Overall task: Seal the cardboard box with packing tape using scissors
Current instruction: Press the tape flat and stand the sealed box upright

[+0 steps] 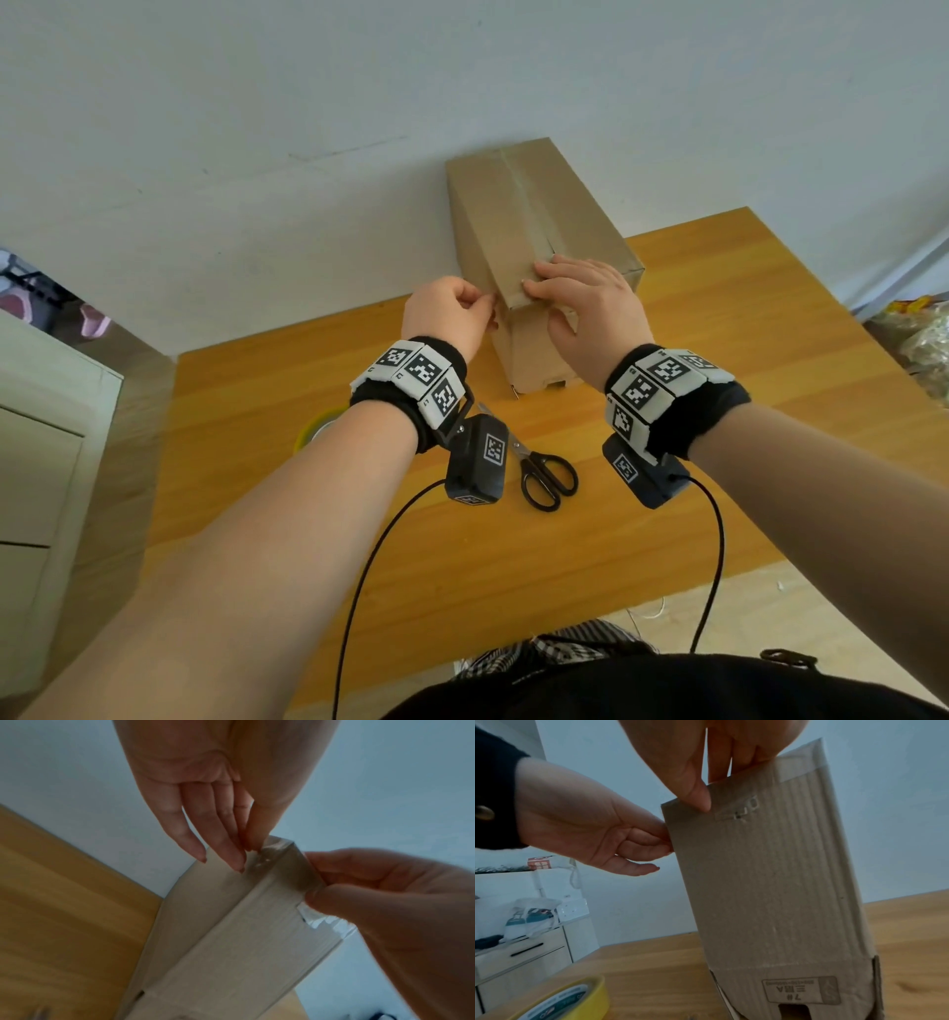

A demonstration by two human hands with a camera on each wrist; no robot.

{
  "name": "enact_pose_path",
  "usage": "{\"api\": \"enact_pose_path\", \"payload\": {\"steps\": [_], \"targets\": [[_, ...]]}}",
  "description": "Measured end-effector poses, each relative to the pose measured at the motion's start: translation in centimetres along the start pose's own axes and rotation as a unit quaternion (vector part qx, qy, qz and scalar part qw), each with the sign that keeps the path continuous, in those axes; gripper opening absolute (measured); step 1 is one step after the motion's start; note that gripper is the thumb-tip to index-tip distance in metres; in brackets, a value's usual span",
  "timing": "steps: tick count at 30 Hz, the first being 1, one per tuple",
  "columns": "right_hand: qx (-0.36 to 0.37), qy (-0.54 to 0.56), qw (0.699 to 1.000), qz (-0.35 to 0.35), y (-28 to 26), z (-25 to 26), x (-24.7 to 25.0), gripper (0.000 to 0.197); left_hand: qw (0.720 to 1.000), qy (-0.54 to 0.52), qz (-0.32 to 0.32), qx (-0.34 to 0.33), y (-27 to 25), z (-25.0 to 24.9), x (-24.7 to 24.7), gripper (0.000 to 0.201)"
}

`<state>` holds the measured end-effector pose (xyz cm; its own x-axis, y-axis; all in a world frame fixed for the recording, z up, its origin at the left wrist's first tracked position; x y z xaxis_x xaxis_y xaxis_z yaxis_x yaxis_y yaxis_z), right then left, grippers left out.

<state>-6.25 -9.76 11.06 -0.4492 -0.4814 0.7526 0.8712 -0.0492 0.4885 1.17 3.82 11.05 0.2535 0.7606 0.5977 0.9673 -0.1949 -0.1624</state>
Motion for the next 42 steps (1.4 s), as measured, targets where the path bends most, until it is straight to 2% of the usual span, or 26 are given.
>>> {"api": "enact_pose_path", "payload": {"steps": [3,6,9,14,19,21,23,25,28,30,36,42], "targets": [[-0.009,-0.004,1.0,0.005,0.3,-0.1,0.0,0.034,0.999,-0.037,0.033,0.012,-0.6,-0.1,-0.1,0.01],[-0.001,-0.012,1.0,0.003,0.3,-0.1,0.0,0.035,0.994,-0.072,0.08,0.013,-1.7,0.0,-0.4,0.026],[0.001,-0.012,1.0,-0.002,0.3,0.0,-0.1,0.035,0.991,-0.036,0.13,-0.02,-2.8,-0.5,-1.2,0.036],[-0.011,-0.012,1.0,0.025,0.6,0.1,0.0,0.039,0.988,-0.037,0.147,-0.031,-3.4,-0.9,-2.4,0.044],[-0.019,0.006,0.998,0.063,1.0,0.1,0.7,0.042,0.988,0.017,0.157,-0.003,-2.9,-0.4,-2.8,0.054],[-0.048,0.032,0.996,0.071,1.2,-0.1,1.3,0.046,0.987,0.068,0.147,-0.005,-3.1,-0.6,-2.3,0.06],[-0.089,0.05,0.994,0.027,1.2,-0.5,2.3,0.048,0.987,0.108,0.115,-0.012,-3.3,-0.9,-1.8,0.065],[-0.117,0.023,0.993,0.005,1.1,-1.3,2.9,0.046,0.984,0.154,0.071,-0.06,-3.5,-1.6,-1.4,0.069],[-0.147,-0.033,0.986,0.072,0.6,-2.6,2.7,0.047,0.971,0.195,0.075,-0.118,-3.8,-2.6,-2.0,0.071],[-0.15,-0.04,0.983,0.095,0.2,-3.0,2.3,0.051,0.975,0.176,0.09,-0.103,-3.6,-2.7,-2.8,0.072],[-0.156,-0.032,0.986,0.054,-0.2,-3.5,2.0,0.048,0.995,0.041,0.078,-0.041,-2.9,-2.2,-3.9,0.072],[-0.197,0.059,0.978,-0.026,-0.1,-4.2,2.2,0.04,0.998,-0.022,0.029,-0.047,-1.6,-1.8,-2.2,0.052]]}}
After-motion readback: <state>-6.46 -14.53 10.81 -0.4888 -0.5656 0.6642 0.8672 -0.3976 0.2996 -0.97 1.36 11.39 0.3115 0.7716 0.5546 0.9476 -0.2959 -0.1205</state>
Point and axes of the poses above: each hand's wrist, its own y-axis towards the middle knuckle, its own x-axis out of the back of the hand, z = x × y, the point moved 3 cm from there along y, towards the middle knuckle, and after that the axes turned 6 degrees about x, right-handed, at the moved point
